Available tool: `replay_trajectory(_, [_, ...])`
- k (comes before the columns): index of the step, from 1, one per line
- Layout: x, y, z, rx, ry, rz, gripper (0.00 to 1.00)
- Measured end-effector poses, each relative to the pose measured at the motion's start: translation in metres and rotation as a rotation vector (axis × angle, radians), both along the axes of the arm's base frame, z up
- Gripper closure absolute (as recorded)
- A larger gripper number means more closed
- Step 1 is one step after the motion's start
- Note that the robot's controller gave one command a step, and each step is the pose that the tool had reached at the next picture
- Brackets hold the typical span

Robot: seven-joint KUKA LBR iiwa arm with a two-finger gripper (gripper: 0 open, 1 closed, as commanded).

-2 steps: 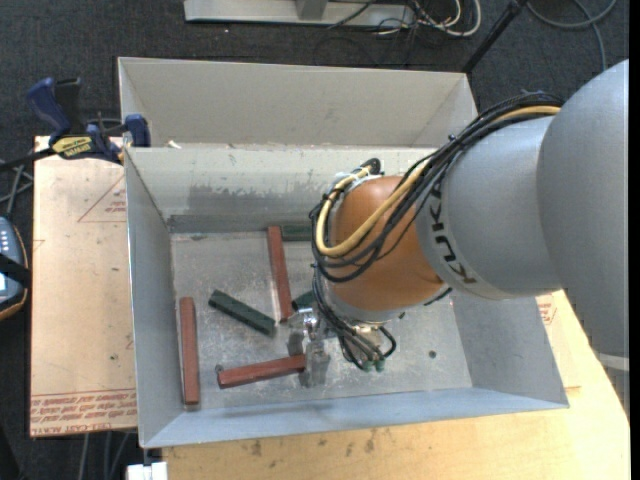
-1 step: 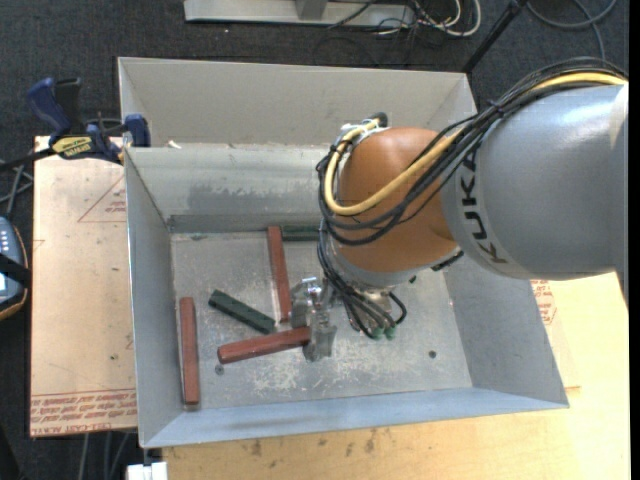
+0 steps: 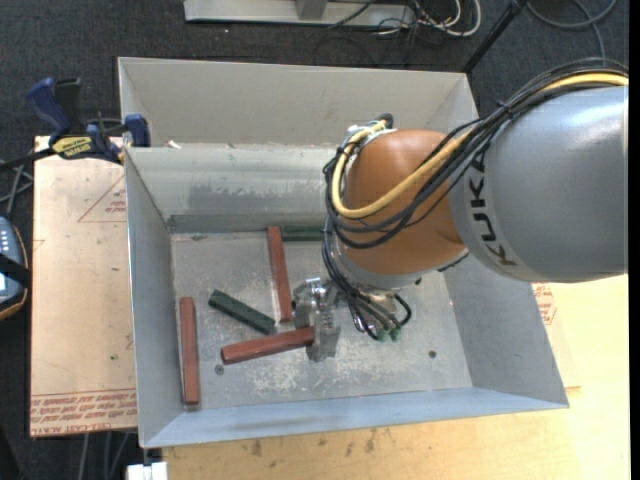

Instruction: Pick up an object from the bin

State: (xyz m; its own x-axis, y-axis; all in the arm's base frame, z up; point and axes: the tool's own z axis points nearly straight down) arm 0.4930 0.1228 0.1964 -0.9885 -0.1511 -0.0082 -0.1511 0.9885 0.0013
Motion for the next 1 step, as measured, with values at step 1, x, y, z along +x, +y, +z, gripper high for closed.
replay_trajectory(1, [-0.0029,0.0028,0.0777,-0.001,0.006,-0.016,1.00])
